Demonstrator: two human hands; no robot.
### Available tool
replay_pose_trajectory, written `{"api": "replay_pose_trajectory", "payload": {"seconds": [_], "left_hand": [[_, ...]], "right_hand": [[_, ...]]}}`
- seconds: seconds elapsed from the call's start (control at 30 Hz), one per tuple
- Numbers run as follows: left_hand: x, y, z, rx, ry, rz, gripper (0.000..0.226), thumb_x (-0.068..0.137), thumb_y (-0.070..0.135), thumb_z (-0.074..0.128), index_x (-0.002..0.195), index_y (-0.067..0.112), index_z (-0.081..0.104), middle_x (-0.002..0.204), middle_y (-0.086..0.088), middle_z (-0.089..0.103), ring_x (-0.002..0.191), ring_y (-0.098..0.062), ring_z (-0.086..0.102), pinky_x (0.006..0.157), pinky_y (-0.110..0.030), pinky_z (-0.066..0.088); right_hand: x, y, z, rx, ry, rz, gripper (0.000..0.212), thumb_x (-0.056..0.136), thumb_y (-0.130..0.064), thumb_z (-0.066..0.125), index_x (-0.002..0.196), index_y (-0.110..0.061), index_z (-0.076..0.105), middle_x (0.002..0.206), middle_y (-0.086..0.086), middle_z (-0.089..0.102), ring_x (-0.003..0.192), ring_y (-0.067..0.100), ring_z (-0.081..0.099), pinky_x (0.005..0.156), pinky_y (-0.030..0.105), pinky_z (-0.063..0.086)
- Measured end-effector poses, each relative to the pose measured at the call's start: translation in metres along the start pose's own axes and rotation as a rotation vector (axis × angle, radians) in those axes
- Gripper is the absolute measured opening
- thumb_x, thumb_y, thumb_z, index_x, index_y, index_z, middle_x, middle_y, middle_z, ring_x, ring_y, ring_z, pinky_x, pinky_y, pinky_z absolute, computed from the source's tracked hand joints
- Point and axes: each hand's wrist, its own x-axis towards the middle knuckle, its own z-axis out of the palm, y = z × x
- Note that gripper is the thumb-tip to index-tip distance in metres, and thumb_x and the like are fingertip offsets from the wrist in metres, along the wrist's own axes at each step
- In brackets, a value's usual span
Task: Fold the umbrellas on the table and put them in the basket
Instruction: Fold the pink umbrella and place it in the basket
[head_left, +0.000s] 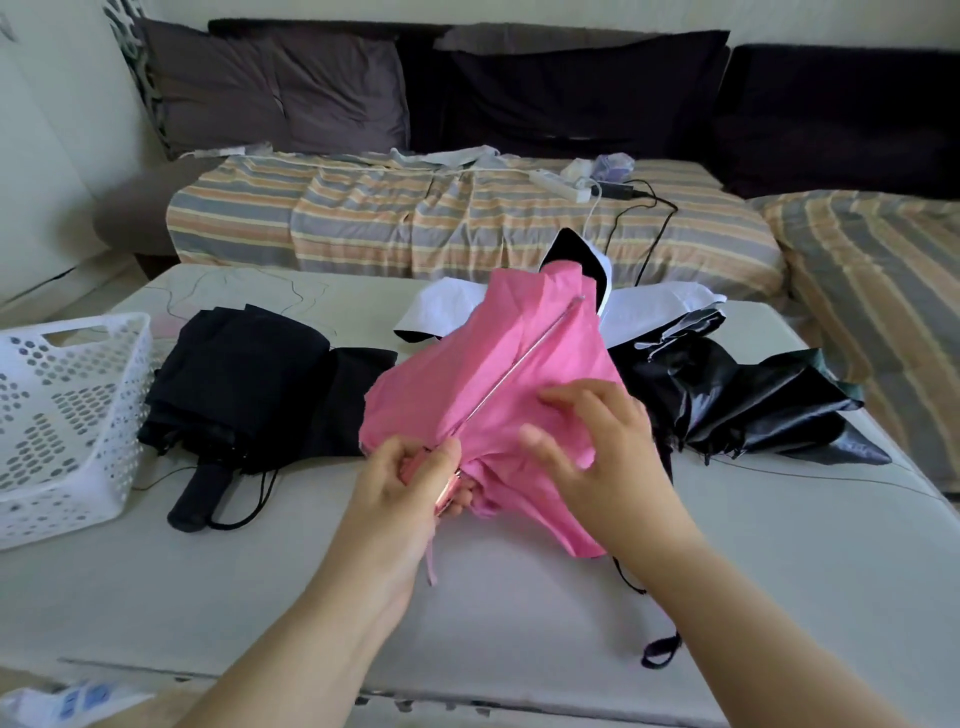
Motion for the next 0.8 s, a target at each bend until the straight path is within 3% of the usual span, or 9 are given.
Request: {"api": "replay_pose_trajectory", "payload": {"seconds": [0.1,0.2,0.27,0.37,0.47,0.57,0.63,0.7,0.8], "left_hand": [[-0.018,-0.003,0.014,0.146,-0.075,0.101,0.019,0.092,0.026,0.059,0.086,0.013,0.046,0.054,0.011,0.052,0.053,-0.004,0.054,0.042,-0.027,0.039],[-0.036,-0.011,0.028,0.231,-0.205,0.208,0.029,0.082,0.046,0.061,0.092,0.022,0.048,0.062,0.008,0.049,0.057,-0.005,0.045,0.054,-0.027,0.043],[-0.042,-0.016,0.036,0.262,-0.284,0.193,0.031,0.077,0.044,0.060,0.097,0.023,0.049,0.074,0.003,0.058,0.063,-0.003,0.050,0.055,-0.016,0.043],[-0.040,-0.018,0.041,0.384,-0.259,0.202,0.031,0.084,0.034,0.066,0.099,0.025,0.041,0.075,0.003,0.063,0.063,-0.009,0.058,0.050,-0.022,0.045],[-0.039,-0.012,0.042,0.589,-0.122,0.301,0.045,0.080,0.034,0.073,0.096,0.025,0.032,0.067,0.004,0.063,0.055,-0.012,0.059,0.047,-0.020,0.040],[-0.036,-0.003,0.046,0.613,-0.137,0.207,0.052,0.083,0.032,0.069,0.115,0.023,0.029,0.068,0.001,0.063,0.050,-0.014,0.060,0.039,-0.017,0.041],[-0.030,-0.002,0.049,0.486,-0.228,0.089,0.064,0.087,0.027,0.066,0.133,0.029,0.023,0.078,0.007,0.063,0.064,-0.012,0.066,0.052,-0.025,0.054],[-0.024,0.000,0.051,0.261,-0.295,0.042,0.062,0.084,0.031,0.066,0.137,0.027,0.034,0.090,0.007,0.068,0.077,-0.011,0.068,0.069,-0.030,0.057],[-0.013,0.006,0.046,-0.202,-0.292,-0.104,0.043,0.077,0.031,0.060,0.116,0.013,0.057,0.071,-0.001,0.064,0.055,-0.013,0.059,0.050,-0.021,0.050]], "right_hand": [[0.006,-0.017,-0.013,0.386,-0.003,0.499,0.049,0.077,-0.072,0.051,0.106,-0.032,0.053,0.121,-0.001,0.046,0.117,0.021,0.049,0.102,0.035,0.037],[0.008,-0.020,-0.011,0.762,-0.156,0.754,0.076,0.063,-0.068,0.068,0.120,-0.025,0.041,0.120,0.002,0.058,0.106,0.023,0.063,0.090,0.041,0.054],[0.007,-0.015,-0.005,0.861,-0.017,0.759,0.081,0.062,-0.049,0.081,0.124,-0.012,0.044,0.114,0.007,0.065,0.099,0.025,0.067,0.084,0.042,0.057],[0.006,-0.011,-0.005,0.865,0.179,0.675,0.064,0.068,-0.026,0.077,0.122,-0.006,0.050,0.109,0.013,0.066,0.097,0.029,0.067,0.085,0.048,0.056],[0.002,-0.016,-0.009,0.710,0.157,0.562,0.060,0.070,-0.032,0.075,0.121,-0.014,0.048,0.112,0.007,0.064,0.101,0.025,0.065,0.087,0.046,0.055],[-0.002,-0.021,-0.010,0.700,0.124,0.479,0.053,0.079,-0.025,0.074,0.122,-0.022,0.044,0.117,0.002,0.060,0.104,0.020,0.063,0.089,0.043,0.054],[-0.004,-0.028,-0.013,0.771,0.038,0.453,0.053,0.080,-0.032,0.073,0.123,-0.030,0.044,0.125,0.000,0.057,0.099,0.014,0.066,0.086,0.039,0.055],[-0.004,-0.032,-0.021,0.894,-0.010,0.440,0.058,0.087,-0.033,0.067,0.138,-0.031,0.038,0.130,-0.007,0.051,0.089,0.006,0.067,0.075,0.029,0.055],[0.001,-0.026,-0.032,0.820,0.105,0.386,0.048,0.093,-0.019,0.059,0.138,-0.027,0.042,0.124,-0.006,0.055,0.100,0.005,0.061,0.080,0.017,0.053]]}}
